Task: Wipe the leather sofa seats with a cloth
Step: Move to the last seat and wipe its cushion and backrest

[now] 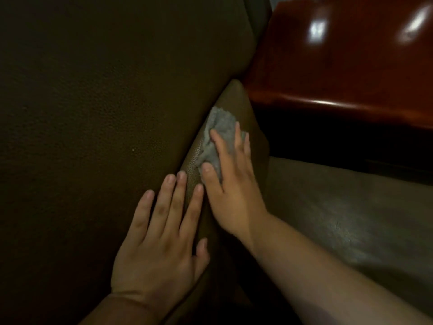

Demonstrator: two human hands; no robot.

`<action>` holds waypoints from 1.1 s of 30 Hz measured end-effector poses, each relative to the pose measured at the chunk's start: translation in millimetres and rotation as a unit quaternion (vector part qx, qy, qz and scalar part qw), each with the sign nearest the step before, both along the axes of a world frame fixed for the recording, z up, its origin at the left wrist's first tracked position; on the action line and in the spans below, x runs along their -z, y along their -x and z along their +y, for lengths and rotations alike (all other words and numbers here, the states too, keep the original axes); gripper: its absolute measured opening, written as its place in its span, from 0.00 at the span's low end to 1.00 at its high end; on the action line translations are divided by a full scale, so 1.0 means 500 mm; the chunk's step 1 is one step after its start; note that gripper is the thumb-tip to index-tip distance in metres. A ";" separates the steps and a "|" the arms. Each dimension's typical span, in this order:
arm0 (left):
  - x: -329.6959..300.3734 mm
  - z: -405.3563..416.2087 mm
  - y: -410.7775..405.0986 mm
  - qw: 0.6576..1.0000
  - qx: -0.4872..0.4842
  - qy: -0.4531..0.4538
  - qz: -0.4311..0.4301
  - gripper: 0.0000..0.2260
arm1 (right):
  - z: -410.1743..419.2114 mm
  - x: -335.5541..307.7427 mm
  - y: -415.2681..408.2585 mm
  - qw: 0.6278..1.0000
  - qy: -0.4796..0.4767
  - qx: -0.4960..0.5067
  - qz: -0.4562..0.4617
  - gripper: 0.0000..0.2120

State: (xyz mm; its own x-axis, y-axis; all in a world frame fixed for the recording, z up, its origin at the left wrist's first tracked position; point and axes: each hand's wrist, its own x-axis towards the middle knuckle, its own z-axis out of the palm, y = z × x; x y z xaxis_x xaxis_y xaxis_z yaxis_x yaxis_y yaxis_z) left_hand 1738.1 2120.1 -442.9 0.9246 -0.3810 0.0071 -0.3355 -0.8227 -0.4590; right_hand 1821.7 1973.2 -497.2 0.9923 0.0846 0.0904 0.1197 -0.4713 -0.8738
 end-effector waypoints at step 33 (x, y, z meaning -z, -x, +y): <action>0.043 0.016 -0.005 0.994 0.101 0.043 0.013 0.36 | -0.035 0.203 0.005 0.960 -0.160 0.180 0.142 0.28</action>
State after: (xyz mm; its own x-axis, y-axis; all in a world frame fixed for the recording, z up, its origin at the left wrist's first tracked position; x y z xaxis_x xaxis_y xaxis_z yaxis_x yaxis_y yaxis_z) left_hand 1740.5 2128.1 -464.4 0.8296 -0.5578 0.0250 -0.5083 -0.7730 -0.3795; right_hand 1819.3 1955.7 -598.6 0.9408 -0.2550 -0.2232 -0.2643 -0.1399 -0.9542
